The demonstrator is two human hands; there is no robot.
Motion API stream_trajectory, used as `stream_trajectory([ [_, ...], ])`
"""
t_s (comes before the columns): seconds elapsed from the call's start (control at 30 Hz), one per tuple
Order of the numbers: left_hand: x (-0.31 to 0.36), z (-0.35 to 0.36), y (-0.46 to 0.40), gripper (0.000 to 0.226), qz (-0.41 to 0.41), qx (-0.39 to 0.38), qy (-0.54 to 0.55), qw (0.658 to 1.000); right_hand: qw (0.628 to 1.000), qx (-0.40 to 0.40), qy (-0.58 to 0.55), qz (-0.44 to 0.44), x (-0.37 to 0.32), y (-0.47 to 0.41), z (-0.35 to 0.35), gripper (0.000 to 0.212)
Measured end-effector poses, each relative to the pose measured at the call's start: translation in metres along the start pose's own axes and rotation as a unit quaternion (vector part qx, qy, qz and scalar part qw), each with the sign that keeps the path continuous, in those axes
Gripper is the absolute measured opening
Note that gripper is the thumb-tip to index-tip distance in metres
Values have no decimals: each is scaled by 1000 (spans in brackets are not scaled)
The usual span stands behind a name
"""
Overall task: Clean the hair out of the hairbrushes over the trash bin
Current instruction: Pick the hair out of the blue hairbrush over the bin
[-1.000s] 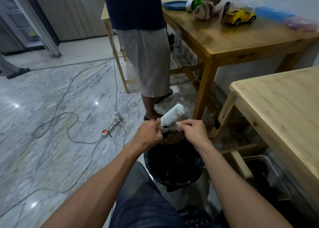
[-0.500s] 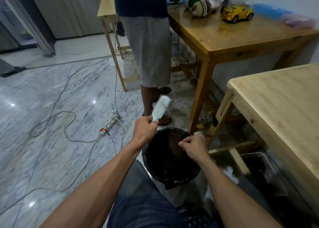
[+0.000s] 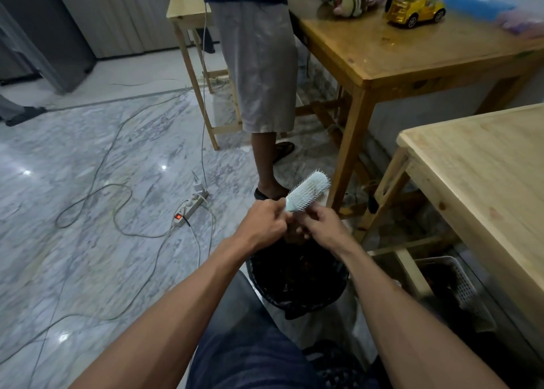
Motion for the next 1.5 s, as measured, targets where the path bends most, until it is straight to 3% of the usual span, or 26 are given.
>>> stream_trajectory([
  [0.13,-3,-14,-2,17,-47,52,137,988,995,96,-27,31,40,-3,-1,22],
  [0.23,0,-36,-6,31,-60,104,197,973,988,109,-2,105,84,-2,-1,17],
  [0.3,5,-45,-13,36,-55,107,208,971,981,124,32,143,108,-6,-1,17],
  [0.37,9,-50,-18,25,-37,88,170,981,977,107,57,174,120,-10,6,21],
  [0.4,9,-49,-18,21,-32,76,138,987,976,85,65,187,119,-12,11,27],
  [0.5,0,-41,-13,27,-33,48,36,998,966,7,66,249,107,-9,19,80],
  [0.57,-7,-33,-9,29,-39,30,3,999,957,-29,60,282,93,-7,15,91],
  [0.63,-14,-27,-6,22,-54,15,-8,998,950,-27,107,293,79,-8,-1,76],
  [0.7,-17,-21,-5,20,-63,5,-5,998,936,-20,241,256,61,-11,-13,52],
  [0.77,-14,-15,-6,25,-55,-4,-8,998,921,-26,322,220,53,-13,-19,48],
  [0.83,-12,-12,-7,25,-43,-12,-19,999,933,-26,278,226,53,-16,-21,54],
  [0.93,-18,-8,-5,21,-48,-20,-37,998,974,-5,38,224,49,-18,-19,46],
  [1.03,-29,-2,3,18,-61,-19,-50,997,970,23,-138,196,28,-14,-21,34],
  [1.1,-37,3,10,17,-66,-20,-58,996,971,26,-149,182,13,-11,-25,42],
  [1.23,-41,7,16,29,-56,-8,-78,995,983,23,-60,173,-6,-5,-24,49],
  [1.4,-28,7,20,23,7,9,-145,989,986,50,-40,152,-11,-3,-22,21],
  [1.5,-25,9,21,30,18,5,-172,985,983,71,-55,158,-12,-2,-23,19],
])
Point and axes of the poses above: each hand's wrist, its own y-axis away from the middle knuckle, its own z-axis out of the palm, x = y × z, the point moved 8 cm from there along -y, towards the middle knuckle, and after that the axes turned 11 degrees about z, right-handed, at the moved point
